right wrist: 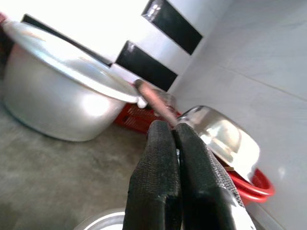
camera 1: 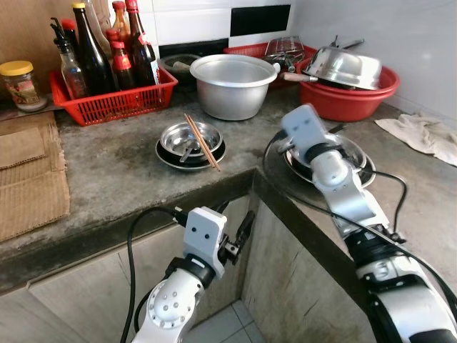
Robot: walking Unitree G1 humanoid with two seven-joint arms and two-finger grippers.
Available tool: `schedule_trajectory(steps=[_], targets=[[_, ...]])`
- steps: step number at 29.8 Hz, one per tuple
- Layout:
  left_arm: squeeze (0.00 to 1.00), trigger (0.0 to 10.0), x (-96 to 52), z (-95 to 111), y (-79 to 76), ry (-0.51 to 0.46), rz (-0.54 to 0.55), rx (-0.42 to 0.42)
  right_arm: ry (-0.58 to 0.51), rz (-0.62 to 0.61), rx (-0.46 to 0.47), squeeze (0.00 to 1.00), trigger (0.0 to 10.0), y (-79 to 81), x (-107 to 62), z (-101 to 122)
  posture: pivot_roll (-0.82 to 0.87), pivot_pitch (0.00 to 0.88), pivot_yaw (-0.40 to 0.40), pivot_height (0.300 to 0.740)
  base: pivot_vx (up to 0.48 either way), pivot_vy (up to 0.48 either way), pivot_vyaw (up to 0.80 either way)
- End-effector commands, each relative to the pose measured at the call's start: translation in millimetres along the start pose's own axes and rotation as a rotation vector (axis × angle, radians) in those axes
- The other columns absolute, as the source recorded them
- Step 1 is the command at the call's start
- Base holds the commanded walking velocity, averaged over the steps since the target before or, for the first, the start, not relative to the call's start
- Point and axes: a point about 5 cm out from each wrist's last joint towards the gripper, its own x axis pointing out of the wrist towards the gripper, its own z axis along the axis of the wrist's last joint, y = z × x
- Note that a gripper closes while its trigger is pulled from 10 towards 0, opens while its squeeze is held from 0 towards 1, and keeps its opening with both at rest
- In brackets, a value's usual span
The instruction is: Kitchen organization
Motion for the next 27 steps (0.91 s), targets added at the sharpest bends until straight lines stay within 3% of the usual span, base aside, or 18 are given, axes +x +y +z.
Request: schedule_trajectory(steps=[1,5,8,12,16,17,18,23,27], targets=[[0.00,10.0,2.4,0,0.3,0.001,0.000,0.005,-0.061,-0.065,0.071,0.00,0.0,-10.1,-1.8,13,0.03,0.034,-0.048,0.740,0.000,0.000,0.00],[0.00,10.0,3.8,0,1.3,-0.001,0.001,0.008,-0.115,-0.126,0.155,0.00,0.0,-19.0,-6.5,24,0.03,0.030,-0.047,0.740,0.000,0.000,0.00],[0.00,10.0,6.6,1,3.0,-0.007,0.001,0.012,-0.244,-0.184,0.284,0.00,0.0,-24.9,-26.6,45,0.02,0.014,-0.035,0.740,0.000,0.000,0.00],[0.00,10.0,8.1,0,3.9,-0.007,0.001,0.014,-0.291,-0.209,0.309,0.00,0.0,-26.6,-38.5,54,0.02,0.007,-0.032,0.740,0.000,0.000,0.00],[0.00,10.0,9.3,1,4.2,-0.009,0.000,0.015,-0.305,-0.248,0.296,0.00,0.0,-29.4,-45.4,56,0.01,0.002,-0.027,0.740,0.000,0.000,0.00],[0.00,10.0,12.4,2,5.0,-0.018,-0.004,0.018,-0.330,-0.363,0.190,0.00,0.0,-40.7,-60.5,61,0.01,0.000,-0.023,0.740,0.000,0.000,0.00],[0.00,10.0,13.5,3,5.4,-0.020,-0.005,0.019,-0.338,-0.395,0.156,0.00,0.0,-44.0,-65.2,62,0.01,0.000,-0.023,0.740,0.000,0.000,0.00],[0.00,10.0,14.8,3,5.8,-0.024,-0.006,0.021,-0.326,-0.426,0.080,0.00,0.0,-47.3,-74.4,61,0.00,0.000,-0.020,0.740,0.000,0.000,0.00],[0.00,10.0,15.4,3,5.9,-0.029,-0.008,0.023,-0.252,-0.431,0.096,0.00,0.0,-44.9,-85.3,48,0.00,0.000,-0.023,0.740,0.000,0.000,0.00]])
